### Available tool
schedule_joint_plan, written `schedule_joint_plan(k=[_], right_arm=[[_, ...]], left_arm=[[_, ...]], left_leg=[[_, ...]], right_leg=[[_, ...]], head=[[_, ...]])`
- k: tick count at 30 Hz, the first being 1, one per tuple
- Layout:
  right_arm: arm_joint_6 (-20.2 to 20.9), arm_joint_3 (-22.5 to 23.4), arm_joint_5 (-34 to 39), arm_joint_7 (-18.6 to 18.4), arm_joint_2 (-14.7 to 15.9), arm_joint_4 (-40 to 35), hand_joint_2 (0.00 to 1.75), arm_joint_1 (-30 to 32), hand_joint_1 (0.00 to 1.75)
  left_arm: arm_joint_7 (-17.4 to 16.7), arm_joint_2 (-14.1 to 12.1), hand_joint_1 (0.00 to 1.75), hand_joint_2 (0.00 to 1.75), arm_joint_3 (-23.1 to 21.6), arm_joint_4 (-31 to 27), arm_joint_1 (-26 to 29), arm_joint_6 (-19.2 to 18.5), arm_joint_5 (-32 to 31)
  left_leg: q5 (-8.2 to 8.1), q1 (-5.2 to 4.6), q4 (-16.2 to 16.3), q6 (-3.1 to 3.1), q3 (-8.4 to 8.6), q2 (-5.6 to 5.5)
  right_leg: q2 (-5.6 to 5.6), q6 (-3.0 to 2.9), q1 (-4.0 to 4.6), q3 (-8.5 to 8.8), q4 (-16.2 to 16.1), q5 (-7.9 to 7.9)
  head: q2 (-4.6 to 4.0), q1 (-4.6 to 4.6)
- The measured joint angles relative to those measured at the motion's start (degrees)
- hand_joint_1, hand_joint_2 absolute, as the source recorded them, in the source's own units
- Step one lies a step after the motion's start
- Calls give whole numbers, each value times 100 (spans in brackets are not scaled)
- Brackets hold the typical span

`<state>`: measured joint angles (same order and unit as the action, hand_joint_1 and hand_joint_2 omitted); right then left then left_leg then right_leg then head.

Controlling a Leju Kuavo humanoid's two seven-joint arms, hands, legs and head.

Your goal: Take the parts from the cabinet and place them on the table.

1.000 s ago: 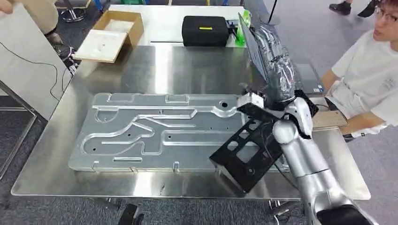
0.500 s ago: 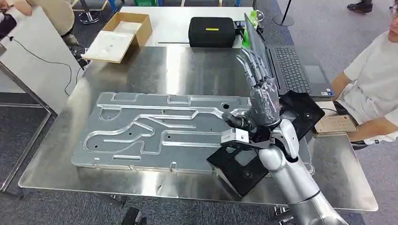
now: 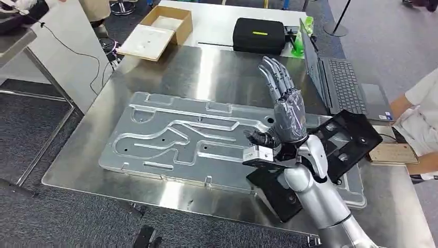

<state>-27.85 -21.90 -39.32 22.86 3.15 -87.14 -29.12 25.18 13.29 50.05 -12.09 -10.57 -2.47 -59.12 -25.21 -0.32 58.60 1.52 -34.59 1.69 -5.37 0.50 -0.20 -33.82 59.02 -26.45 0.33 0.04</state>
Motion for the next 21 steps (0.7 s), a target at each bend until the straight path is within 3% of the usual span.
schedule_joint_plan(k=[1,2,3,4,5,7,8,9,11,12,13,14,15,16,18,19,20,21], right_arm=[[0,0,0,0,0,0,0,-2,0],[2,0,0,0,0,-2,0,-18,0],[2,0,0,0,4,-2,0,-40,0],[9,0,-2,-9,22,2,0,-42,0],[13,0,-4,-20,26,2,0,-52,0],[17,0,-15,-37,31,2,0,-122,0],[28,0,-28,-63,44,2,0,-176,0],[42,0,-48,-76,57,2,0,-226,0],[63,0,-98,-103,59,0,0,-281,0],[85,0,-105,-112,59,2,0,-302,0],[122,0,-109,-120,59,2,0,-334,0],[142,0,-111,-129,66,2,0,-376,0],[144,0,-114,-136,61,2,0,-396,0],[146,-2,-124,-136,63,2,0,-422,0],[171,-2,-129,-144,66,11,0,-429,0],[175,-7,-140,-146,66,18,0,-429,0],[175,-22,-142,-146,68,20,0,-429,0],[175,-28,-144,-151,68,17,0,-431,0]], left_arm=[[0,0,0,0,0,0,0,0,0],[2,22,0,0,0,0,8,-2,-2],[2,39,0,0,0,0,-26,-2,-9],[2,55,0,0,0,0,-35,-4,-9],[-7,55,0,0,0,0,-25,-4,-7],[-9,63,0,0,0,0,-26,-4,-7],[-9,68,0,0,-2,0,-31,-4,-4],[-13,83,0,0,0,0,-31,-4,-2],[-13,83,0,0,-2,0,-54,-4,11],[-13,87,0,0,-2,0,-44,-4,13],[-13,94,0,0,0,0,-35,-2,20],[-11,98,0,0,0,0,-21,4,24],[-11,103,0,0,0,0,-22,4,28],[-9,103,0,0,0,0,-36,4,35],[-9,111,0,0,0,0,-40,2,39],[-9,111,0,0,0,0,-30,2,39],[-9,111,0,0,0,0,-16,2,44],[-9,111,0,0,0,0,-6,2,53]], left_leg=[[5,3,-9,7,4,-7],[57,41,-82,71,47,-86],[76,48,-83,129,34,-174],[77,45,-63,132,19,-330],[75,46,-49,130,20,-402],[65,46,-17,115,21,-537],[56,47,-2,100,17,-591],[48,14,18,71,-15,-628],[67,50,22,0,-56,-707],[85,69,-9,-39,-59,-765],[92,43,-10,-78,-69,-823],[40,54,56,-89,-89,-650],[-83,31,218,-124,-153,-398],[-303,53,587,-150,-330,-281],[-663,88,1453,-195,-754,-230],[-701,98,1682,-210,-873,-218],[-609,105,1632,-217,-853,-204],[-432,109,1364,-216,-722,-189]], right_leg=[[-7,6,0,3,1,-3],[210,77,-49,-29,131,-134],[462,101,-60,-409,941,-604],[494,111,-59,-809,1715,-814],[499,106,-60,-774,1609,-650],[563,74,-72,-392,769,-120],[723,49,-73,-177,304,89],[934,18,-78,-82,108,3],[850,18,-55,-95,58,22],[807,-9,-42,-91,65,20],[747,-55,-84,-65,15,45],[668,-93,-109,-40,-32,74],[633,-131,-109,-23,-51,77],[564,-147,-101,-21,-54,73],[428,-159,-92,-23,-44,59],[359,-159,-92,-25,-40,51],[300,-155,-93,-20,-38,44],[244,-143,-94,-14,-34,33]], head=[[0,0],[0,2],[0,4],[0,4],[0,4],[0,4],[0,4],[0,2],[0,2],[0,4],[0,0],[0,6],[0,-24],[0,-28],[0,-28],[0,-31],[0,-31],[0,-31]])
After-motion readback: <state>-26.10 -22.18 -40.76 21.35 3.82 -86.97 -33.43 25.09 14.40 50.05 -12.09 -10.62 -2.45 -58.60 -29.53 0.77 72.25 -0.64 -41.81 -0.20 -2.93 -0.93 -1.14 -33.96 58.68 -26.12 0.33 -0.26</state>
